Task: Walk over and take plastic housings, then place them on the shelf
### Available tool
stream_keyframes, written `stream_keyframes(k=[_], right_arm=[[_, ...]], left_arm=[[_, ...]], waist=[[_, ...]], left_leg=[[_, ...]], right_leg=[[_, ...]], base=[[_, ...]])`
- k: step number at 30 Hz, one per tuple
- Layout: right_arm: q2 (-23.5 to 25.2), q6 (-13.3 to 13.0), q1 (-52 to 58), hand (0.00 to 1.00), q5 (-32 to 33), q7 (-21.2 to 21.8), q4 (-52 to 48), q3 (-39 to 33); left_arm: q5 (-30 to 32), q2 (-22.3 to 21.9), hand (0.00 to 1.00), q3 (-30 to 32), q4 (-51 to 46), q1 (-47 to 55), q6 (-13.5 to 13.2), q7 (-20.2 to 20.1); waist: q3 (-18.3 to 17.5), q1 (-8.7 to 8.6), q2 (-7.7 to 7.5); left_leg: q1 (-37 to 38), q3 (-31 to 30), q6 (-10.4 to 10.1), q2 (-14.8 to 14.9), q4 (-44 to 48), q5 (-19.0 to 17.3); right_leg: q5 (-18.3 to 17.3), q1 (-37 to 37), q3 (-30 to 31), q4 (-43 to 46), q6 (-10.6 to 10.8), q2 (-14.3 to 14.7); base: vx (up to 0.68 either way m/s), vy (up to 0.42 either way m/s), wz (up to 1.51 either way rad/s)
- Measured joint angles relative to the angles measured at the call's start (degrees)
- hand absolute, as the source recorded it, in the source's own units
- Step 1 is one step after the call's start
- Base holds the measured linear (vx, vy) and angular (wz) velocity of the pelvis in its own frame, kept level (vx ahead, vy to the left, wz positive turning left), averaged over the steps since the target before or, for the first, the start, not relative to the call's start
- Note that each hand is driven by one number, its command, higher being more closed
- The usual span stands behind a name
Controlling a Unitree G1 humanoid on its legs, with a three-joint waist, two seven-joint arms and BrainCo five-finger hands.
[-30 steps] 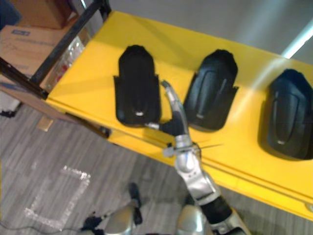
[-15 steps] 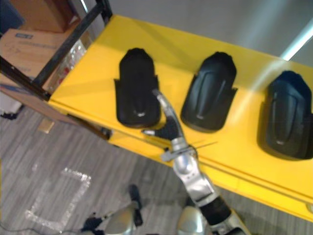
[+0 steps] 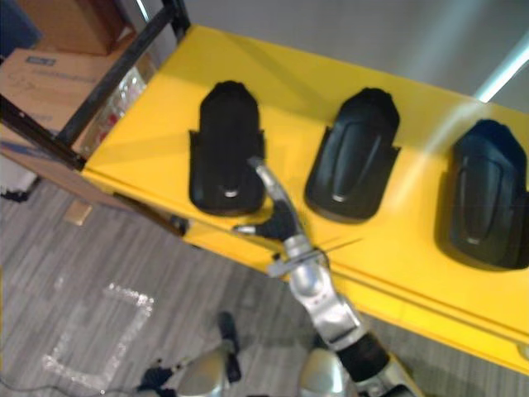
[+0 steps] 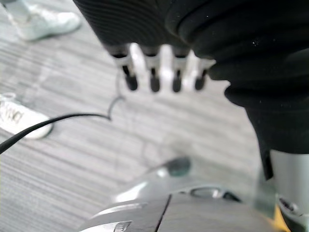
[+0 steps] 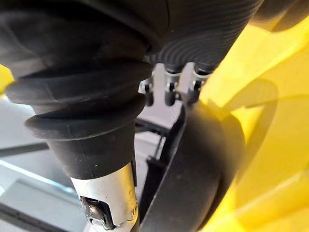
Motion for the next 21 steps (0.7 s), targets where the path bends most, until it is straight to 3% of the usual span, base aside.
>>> stream_keyframes(k=[6,10,16,20,21], right_arm=[[0.01,-0.58,-0.02,0.0,1.79,3.5,0.62,0.99],[0.03,-0.55,0.01,0.0,3.85,5.7,1.17,3.1],[0.3,-0.55,0.03,0.0,5.06,5.72,1.83,5.55],[0.6,-0.58,-0.01,0.0,5.06,5.49,2.78,6.13],[0.85,-0.59,-0.04,0.0,5.06,5.38,3.31,6.36]], left_arm=[[0.0,0.0,0.0,0.0,0.03,0.0,-0.01,0.0],[0.02,-0.07,0.0,-0.01,0.51,0.43,0.3,0.02],[-0.04,-0.1,0.0,-0.06,0.53,0.46,-0.02,0.7],[-0.66,-0.3,0.0,-0.07,0.71,0.73,-2.67,2.2],[-0.71,-0.45,0.0,-0.06,0.7,0.95,-4.48,3.23]], waist=[[-0.04,0.01,-0.03],[-2.2,0.05,-0.22],[-2.34,0.14,-0.22],[-2.34,0.18,-0.22],[-2.34,0.18,-0.22]], left_leg=[[0.01,-0.06,0.0,0.0,0.0,0.0],[-0.37,-0.17,0.0,0.01,0.0,0.0],[-0.36,-0.3,0.17,0.0,0.0,0.13],[-0.38,-0.44,0.26,-0.01,-0.01,0.2],[-0.4,-0.56,0.3,-0.01,-0.01,0.24]], right_leg=[[0.0,0.1,-0.04,-0.04,0.0,0.01],[0.0,-0.11,-0.15,-0.23,0.0,0.05],[0.0,-0.12,-0.17,-0.01,0.0,0.04],[0.0,-0.12,-0.25,0.1,0.0,0.03],[0.0,-0.09,-0.37,0.12,0.0,0.03]], base=[[0.0,0.0,0.0],[0.0,0.0,0.0],[0.0,0.0,0.0],[0.0,0.0,0.0],[0.0,0.0,0.03]])
